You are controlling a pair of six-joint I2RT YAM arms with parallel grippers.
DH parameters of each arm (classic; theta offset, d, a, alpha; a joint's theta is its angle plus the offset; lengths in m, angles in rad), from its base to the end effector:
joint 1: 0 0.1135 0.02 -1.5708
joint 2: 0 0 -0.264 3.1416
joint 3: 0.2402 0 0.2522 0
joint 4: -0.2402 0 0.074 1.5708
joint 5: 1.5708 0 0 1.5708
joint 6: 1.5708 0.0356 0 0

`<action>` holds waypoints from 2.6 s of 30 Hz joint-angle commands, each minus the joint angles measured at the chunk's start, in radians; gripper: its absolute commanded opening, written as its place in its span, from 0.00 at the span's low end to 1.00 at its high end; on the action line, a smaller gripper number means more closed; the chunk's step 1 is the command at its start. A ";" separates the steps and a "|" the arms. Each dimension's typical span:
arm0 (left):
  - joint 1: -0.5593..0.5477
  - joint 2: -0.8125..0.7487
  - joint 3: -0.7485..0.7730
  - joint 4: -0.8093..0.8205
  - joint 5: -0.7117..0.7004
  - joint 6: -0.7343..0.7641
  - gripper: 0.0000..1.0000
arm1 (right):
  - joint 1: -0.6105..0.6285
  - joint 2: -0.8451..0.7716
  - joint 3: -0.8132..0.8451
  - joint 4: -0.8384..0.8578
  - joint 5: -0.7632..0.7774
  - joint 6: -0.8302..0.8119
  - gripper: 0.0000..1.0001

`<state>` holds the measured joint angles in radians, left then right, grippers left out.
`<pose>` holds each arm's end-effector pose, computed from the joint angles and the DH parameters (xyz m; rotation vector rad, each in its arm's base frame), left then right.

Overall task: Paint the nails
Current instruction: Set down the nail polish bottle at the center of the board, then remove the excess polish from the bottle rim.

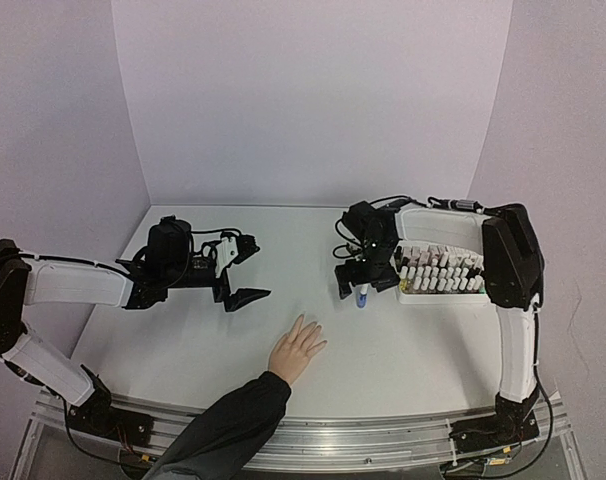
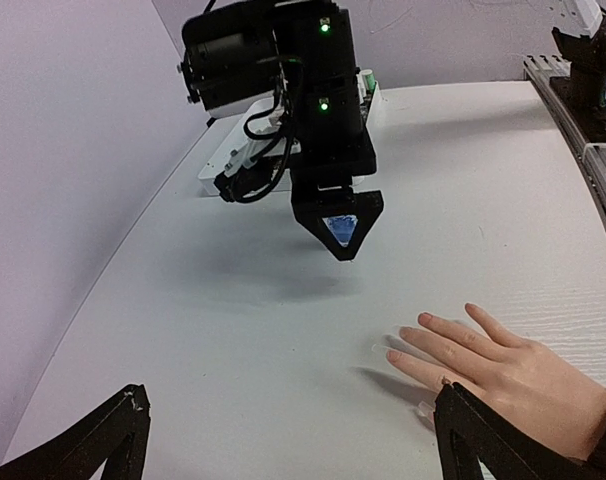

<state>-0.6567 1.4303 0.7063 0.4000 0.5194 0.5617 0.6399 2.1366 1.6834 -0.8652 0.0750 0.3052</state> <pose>0.2314 -0.2006 0.2242 1.3517 1.3181 -0.5555 0.3508 0.2578 0.1770 -0.4665 2.8442 0.0701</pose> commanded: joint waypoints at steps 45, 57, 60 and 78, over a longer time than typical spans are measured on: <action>-0.003 -0.018 0.001 0.016 0.010 0.024 0.99 | -0.012 -0.023 0.165 -0.188 0.031 0.042 0.13; -0.003 -0.013 0.004 0.014 0.010 0.027 0.99 | -0.012 -0.027 0.227 -0.243 0.043 0.016 0.00; -0.002 -0.013 0.004 0.014 0.012 0.029 0.99 | -0.012 -0.033 0.239 -0.258 0.047 0.006 0.00; -0.003 -0.012 0.004 0.013 0.015 0.032 0.99 | -0.012 -0.078 0.299 -0.304 0.033 0.005 0.00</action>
<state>-0.6567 1.4303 0.7063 0.4000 0.5203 0.5785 0.6327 2.1117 1.9393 -1.1411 0.1087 0.3145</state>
